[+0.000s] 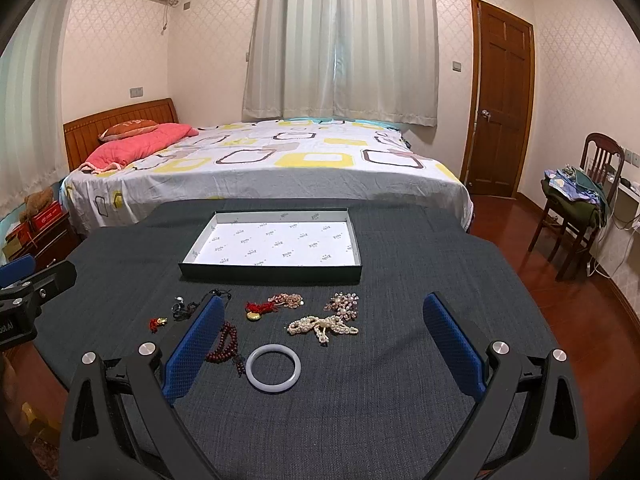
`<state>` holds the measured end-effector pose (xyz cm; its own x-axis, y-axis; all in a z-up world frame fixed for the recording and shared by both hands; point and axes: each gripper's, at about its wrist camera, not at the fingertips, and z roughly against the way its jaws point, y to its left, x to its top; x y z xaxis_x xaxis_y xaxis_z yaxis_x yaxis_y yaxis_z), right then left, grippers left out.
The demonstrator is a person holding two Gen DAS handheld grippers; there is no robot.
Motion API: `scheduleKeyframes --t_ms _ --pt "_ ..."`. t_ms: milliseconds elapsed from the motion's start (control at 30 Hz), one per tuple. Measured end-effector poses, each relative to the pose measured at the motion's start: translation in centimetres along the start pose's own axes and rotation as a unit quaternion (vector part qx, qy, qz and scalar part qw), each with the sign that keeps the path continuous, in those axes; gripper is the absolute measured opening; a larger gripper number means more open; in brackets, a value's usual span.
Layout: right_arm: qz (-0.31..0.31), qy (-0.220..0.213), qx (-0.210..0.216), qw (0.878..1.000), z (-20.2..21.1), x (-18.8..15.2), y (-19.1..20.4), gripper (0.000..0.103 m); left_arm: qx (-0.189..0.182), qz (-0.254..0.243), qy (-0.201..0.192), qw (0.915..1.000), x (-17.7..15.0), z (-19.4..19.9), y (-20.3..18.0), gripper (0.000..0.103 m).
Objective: Organize jewelry
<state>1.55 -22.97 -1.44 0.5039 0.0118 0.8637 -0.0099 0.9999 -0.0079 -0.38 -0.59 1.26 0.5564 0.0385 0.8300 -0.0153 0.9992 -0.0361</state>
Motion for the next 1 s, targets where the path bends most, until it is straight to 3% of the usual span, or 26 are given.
scheduleKeyframes --t_ms 1000 --pt "0.002 0.001 -0.002 1.000 0.03 -0.03 -0.08 0.097 0.001 0.004 0.005 1.0000 -0.68 -0.24 0.77 0.099"
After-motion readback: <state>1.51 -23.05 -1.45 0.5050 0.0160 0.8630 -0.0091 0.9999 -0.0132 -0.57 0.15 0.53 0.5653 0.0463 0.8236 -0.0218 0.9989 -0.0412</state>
